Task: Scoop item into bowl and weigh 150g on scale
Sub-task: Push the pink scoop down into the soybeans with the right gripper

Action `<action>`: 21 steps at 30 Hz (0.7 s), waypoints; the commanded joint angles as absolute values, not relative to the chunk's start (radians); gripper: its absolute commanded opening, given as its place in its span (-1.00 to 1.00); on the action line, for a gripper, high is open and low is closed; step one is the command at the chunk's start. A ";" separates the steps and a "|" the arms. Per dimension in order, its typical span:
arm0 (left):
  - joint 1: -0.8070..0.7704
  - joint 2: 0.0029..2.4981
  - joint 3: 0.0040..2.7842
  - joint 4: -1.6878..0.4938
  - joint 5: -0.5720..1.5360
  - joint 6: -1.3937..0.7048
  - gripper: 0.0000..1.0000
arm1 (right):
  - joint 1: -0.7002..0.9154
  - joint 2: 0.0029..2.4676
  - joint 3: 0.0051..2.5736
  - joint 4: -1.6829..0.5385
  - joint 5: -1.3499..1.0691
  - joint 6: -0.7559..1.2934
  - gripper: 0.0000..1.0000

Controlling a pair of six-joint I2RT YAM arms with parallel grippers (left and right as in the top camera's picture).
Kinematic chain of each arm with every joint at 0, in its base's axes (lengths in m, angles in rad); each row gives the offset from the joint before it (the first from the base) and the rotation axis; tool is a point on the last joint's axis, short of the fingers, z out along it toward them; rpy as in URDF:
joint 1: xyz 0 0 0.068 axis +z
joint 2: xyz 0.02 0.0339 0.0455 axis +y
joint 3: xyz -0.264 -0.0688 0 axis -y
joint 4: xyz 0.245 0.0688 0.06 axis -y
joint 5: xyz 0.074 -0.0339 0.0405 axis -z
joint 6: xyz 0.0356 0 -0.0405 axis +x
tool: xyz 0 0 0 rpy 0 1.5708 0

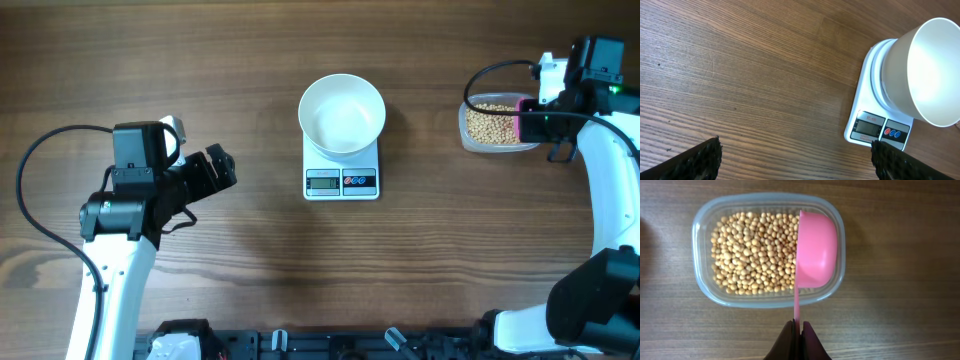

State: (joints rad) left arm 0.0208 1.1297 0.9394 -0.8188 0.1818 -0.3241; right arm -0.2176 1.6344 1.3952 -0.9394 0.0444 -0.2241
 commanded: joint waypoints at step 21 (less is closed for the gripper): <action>0.026 1.134 0.935 -0.820 0.194 -0.330 1.00 | -0.215 1.717 1.379 -0.936 -0.094 -0.198 -0.91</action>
